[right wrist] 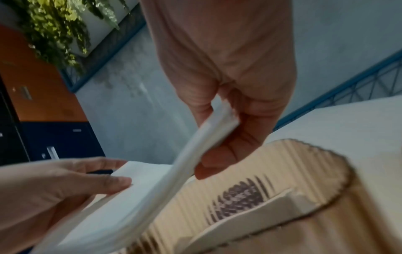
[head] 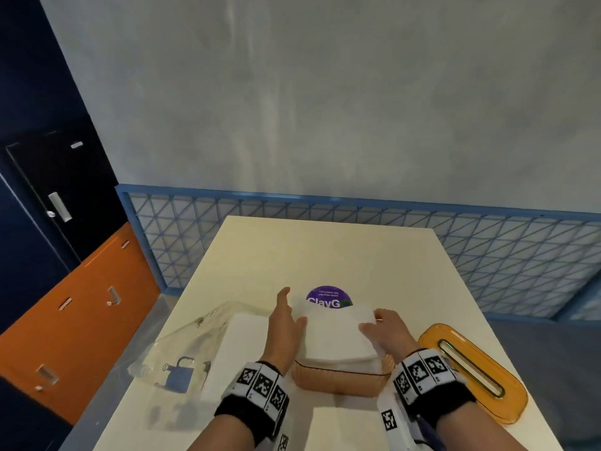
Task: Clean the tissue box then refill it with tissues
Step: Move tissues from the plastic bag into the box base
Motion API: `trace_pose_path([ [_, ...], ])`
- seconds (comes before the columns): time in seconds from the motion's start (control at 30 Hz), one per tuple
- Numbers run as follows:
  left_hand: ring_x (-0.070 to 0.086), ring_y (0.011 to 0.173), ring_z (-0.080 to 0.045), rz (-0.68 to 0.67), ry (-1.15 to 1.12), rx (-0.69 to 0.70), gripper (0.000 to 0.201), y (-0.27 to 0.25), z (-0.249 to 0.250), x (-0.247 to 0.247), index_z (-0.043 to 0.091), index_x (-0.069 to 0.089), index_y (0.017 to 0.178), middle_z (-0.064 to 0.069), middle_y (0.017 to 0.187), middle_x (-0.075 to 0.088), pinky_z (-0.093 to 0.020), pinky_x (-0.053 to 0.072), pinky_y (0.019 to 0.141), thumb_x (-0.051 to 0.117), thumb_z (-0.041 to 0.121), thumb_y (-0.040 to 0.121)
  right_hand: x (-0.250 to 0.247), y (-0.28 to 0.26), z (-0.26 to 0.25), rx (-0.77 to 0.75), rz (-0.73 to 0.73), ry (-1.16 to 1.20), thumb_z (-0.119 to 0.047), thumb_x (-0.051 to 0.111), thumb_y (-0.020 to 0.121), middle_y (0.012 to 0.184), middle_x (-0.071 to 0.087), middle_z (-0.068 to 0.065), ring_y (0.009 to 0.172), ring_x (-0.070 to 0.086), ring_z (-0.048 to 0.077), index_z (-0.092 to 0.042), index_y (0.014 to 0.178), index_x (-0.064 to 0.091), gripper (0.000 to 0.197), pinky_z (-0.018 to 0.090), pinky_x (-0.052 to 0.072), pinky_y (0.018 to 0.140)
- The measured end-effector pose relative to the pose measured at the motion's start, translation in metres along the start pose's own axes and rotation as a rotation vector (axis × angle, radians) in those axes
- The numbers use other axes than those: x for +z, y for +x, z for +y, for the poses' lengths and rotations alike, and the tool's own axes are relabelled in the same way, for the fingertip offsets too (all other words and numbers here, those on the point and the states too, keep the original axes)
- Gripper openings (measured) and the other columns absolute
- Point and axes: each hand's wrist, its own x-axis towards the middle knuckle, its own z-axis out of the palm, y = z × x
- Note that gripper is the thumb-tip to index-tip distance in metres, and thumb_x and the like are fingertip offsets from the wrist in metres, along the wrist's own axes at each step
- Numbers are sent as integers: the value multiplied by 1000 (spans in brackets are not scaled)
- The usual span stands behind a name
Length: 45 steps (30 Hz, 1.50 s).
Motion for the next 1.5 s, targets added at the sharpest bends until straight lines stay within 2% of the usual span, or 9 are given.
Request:
trace_pose_path([
  [0.13, 55, 98, -21, -77, 180, 17, 68, 5, -4, 26, 15, 17, 148, -16, 121, 57, -24, 43, 80, 44, -6, 89, 0, 3, 17, 79, -25, -234, -7, 50, 87, 84, 55, 7, 90, 52, 21, -13, 65, 45, 23, 22, 37, 72],
  [0.27, 55, 104, -20, -91, 395, 63, 70, 4, -16, 36, 19, 9, 151, -7, 122, 52, -31, 47, 89, 38, -2, 91, 10, 4, 16, 76, -31, -384, -8, 46, 92, 125, 60, 15, 119, 55, 29, -4, 103, 60, 19, 26, 44, 86],
  [0.37, 52, 111, -23, -100, 522, 106, 69, 0, -15, 41, 19, 7, 150, -8, 128, 45, -31, 46, 91, 37, -2, 92, 16, 1, 16, 18, -28, -499, -8, 43, 95, 134, 53, 15, 125, 50, 27, 0, 127, 48, 34, 26, 42, 97],
  [0.53, 56, 96, -21, -32, 836, 262, 66, -7, -12, 46, 11, 51, 126, -6, 114, 48, -27, 52, 65, 72, -2, 65, 21, -9, 15, -231, 149, -679, -2, 44, 92, 129, 44, 10, 114, 51, 24, -10, 130, 38, 40, 30, 46, 85],
  [0.67, 42, 123, -27, -227, 910, 147, 45, -8, -15, 50, 5, 39, 132, -14, 136, 36, -32, 41, 99, 49, 2, 88, 29, -1, 15, -375, -48, -788, -8, 45, 93, 132, 44, 11, 116, 52, 28, -14, 133, 42, 40, 36, 46, 90],
  [0.9, 50, 123, -24, -401, 890, -143, 62, 19, -29, 65, 4, 45, 131, -14, 134, 44, -30, 46, 99, 69, 32, 80, 32, 6, 19, -246, -271, -1066, -6, 51, 91, 134, 37, 15, 114, 54, 36, -13, 135, 37, 46, 41, 46, 91],
  [1.2, 46, 125, -24, -486, 921, -143, 61, 22, -29, 61, 4, 48, 128, -12, 134, 46, -31, 44, 101, 65, 40, 82, 33, 8, 19, -247, -290, -1119, -10, 48, 93, 132, 43, 15, 115, 55, 34, -11, 131, 45, 38, 39, 47, 92],
  [1.3, 52, 121, -22, -407, 768, -66, 44, 16, -15, 43, 4, 53, 125, -10, 132, 53, -28, 44, 98, 58, 29, 90, 26, 6, 15, -330, -213, -1089, -10, 42, 96, 129, 53, 13, 118, 54, 29, -9, 127, 51, 32, 36, 45, 95],
  [1.5, 55, 107, -22, 65, 451, 28, 28, 2, -20, -28, 12, 58, 118, -7, 119, 57, -29, 44, 83, 46, 17, 94, 2, 6, 30, -369, 206, -661, -34, 37, 98, 120, 51, 6, 112, 51, 22, -25, 136, 40, 39, 32, 47, 82],
])
